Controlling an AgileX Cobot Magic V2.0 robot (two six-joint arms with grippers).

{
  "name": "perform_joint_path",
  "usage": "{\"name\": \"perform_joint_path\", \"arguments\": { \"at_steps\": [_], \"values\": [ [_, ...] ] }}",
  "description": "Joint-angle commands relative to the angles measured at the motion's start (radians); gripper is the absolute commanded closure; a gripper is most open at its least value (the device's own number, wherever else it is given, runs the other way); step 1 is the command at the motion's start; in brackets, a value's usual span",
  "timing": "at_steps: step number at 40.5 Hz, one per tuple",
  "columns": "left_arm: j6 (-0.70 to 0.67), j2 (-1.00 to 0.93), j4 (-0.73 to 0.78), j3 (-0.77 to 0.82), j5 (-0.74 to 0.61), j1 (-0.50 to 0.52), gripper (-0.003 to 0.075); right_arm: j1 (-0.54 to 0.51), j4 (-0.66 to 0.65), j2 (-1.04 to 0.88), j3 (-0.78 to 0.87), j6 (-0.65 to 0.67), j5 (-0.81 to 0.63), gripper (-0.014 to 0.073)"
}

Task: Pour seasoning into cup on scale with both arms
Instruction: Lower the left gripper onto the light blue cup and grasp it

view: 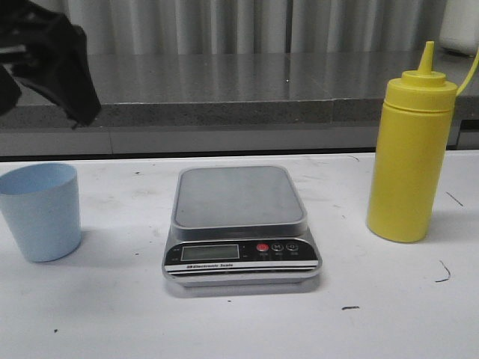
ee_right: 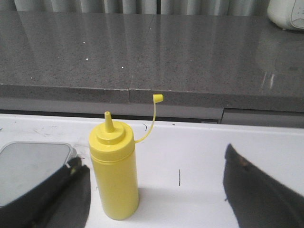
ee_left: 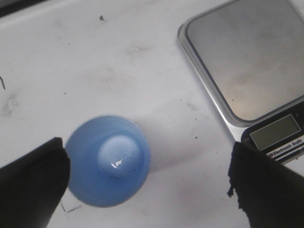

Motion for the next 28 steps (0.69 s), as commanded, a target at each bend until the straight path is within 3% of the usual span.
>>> {"name": "perform_joint_path", "arguments": {
  "at_steps": [1, 17, 22, 28],
  "values": [
    [-0.003, 0.06, 0.004, -0.077, 0.036, -0.011, 0.0082, -0.002, 0.004, 0.012, -0.033, -0.01, -0.079, 0.0001],
    [-0.003, 0.302, 0.007, -0.121, 0.074, -0.008, 0.0093, -0.002, 0.004, 0.012, -0.032, -0.01, -0.072, 0.0001],
    [-0.003, 0.307, 0.007, -0.123, 0.103, -0.008, 0.0234, -0.002, 0.004, 0.012, -0.032, -0.01, -0.072, 0.0001],
    [-0.003, 0.307, 0.007, -0.144, 0.141, -0.008, 0.0522, -0.002, 0.004, 0.012, -0.032, -0.01, -0.072, 0.0001]
  ]
}}
